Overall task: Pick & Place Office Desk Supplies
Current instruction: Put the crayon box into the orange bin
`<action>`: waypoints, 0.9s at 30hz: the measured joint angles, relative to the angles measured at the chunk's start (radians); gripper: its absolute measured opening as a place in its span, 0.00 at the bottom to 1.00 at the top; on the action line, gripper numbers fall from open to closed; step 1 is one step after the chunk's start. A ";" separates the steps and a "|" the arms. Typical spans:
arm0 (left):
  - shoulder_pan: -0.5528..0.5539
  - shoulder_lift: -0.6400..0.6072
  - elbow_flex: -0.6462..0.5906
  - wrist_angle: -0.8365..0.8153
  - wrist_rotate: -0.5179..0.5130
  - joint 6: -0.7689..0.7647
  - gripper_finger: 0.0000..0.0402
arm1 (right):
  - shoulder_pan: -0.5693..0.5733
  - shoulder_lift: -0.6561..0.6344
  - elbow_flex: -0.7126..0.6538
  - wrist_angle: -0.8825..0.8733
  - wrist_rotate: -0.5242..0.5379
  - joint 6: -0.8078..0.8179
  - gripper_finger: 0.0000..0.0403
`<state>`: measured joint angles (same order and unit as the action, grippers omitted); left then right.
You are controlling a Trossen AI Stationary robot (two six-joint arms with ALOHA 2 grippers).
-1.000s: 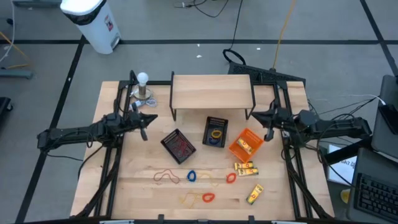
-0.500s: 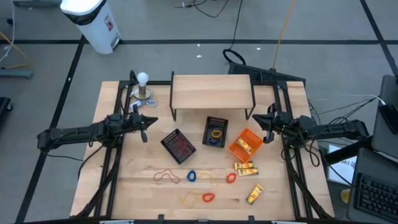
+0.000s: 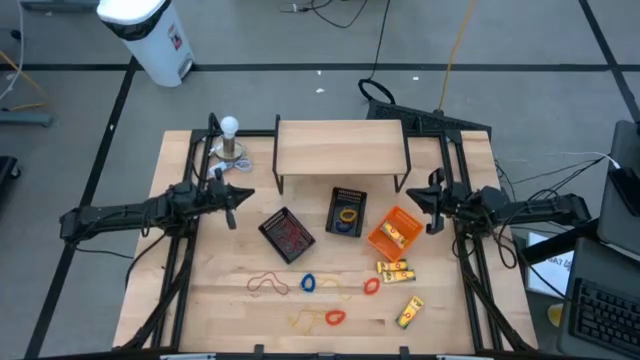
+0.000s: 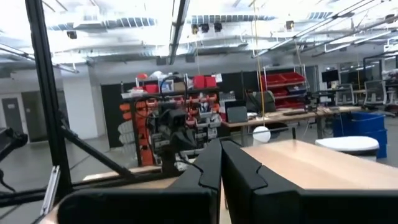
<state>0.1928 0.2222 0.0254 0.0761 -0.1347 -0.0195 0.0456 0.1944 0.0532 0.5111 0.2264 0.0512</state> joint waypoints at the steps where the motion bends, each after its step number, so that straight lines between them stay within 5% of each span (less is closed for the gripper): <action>1: 0.000 0.000 0.000 0.000 0.000 -0.006 0.01 | 0.000 0.000 0.000 -0.006 0.000 0.002 0.00; 19: 0.000 0.000 0.000 -0.006 0.048 -0.088 0.01 | 0.000 0.000 -0.002 -0.109 0.008 0.008 0.00; 27: 0.000 0.000 0.000 -0.006 0.048 -0.087 0.01 | 0.004 0.028 0.034 -0.189 0.006 0.072 0.08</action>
<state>0.1928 0.2222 0.0254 0.0704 -0.0872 -0.1070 0.0495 0.2227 0.0874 0.3218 0.2326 0.1231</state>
